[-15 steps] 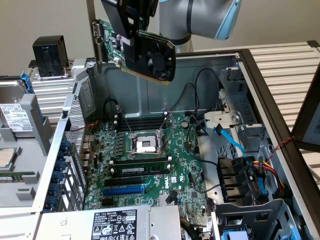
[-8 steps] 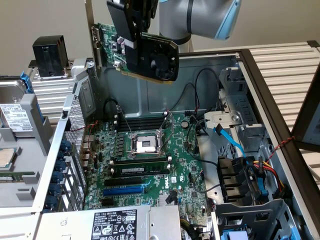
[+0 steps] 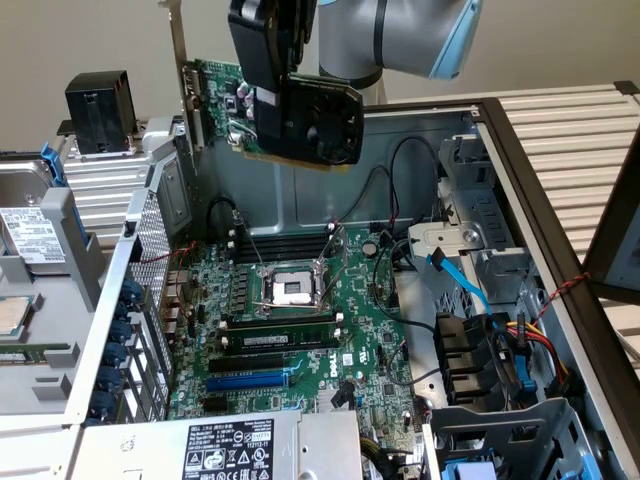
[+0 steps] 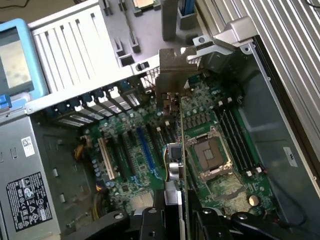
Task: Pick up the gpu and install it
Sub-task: 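Insert the gpu into the slot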
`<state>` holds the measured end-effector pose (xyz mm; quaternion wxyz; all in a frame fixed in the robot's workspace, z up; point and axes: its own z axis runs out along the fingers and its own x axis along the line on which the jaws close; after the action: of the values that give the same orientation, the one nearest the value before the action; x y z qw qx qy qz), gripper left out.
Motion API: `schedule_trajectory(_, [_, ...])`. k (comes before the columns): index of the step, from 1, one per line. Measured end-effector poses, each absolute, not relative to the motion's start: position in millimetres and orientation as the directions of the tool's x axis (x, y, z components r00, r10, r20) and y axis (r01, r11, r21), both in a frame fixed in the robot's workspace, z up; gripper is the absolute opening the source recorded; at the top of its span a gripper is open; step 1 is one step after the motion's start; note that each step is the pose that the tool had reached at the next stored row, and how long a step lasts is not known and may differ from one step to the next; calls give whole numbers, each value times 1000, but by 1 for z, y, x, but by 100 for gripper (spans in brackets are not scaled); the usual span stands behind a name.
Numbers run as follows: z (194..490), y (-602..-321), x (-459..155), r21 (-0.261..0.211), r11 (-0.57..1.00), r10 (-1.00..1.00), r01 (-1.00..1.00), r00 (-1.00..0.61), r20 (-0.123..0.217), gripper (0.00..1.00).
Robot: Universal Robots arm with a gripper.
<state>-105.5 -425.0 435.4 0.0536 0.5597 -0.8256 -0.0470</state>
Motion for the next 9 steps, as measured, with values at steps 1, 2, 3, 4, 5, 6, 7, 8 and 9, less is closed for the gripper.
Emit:
schedule_trajectory(1, [435,-425,-105,138,356,-934,-924,-354,36,29])
schedule_trajectory(2, [434,-425,-105,139,342,-940,-929,-340,37,29])
schedule_trajectory(3, [433,-425,-105,140,327,-945,-935,-325,37,29])
schedule_trajectory(4, [432,-425,-105,141,312,-950,-940,-310,37,29])
schedule_trajectory(5, [431,-425,-105,142,295,-955,-945,-293,38,29])
schedule_trajectory(6, [429,-425,-105,143,277,-961,-950,-275,38,29])
schedule_trajectory(7, [428,-425,-105,144,260,-966,-955,-257,38,29])
schedule_trajectory(8, [427,-425,-105,145,243,-970,-959,-240,38,29])
schedule_trajectory(9, [425,-425,-105,146,225,-974,-963,-222,39,29])
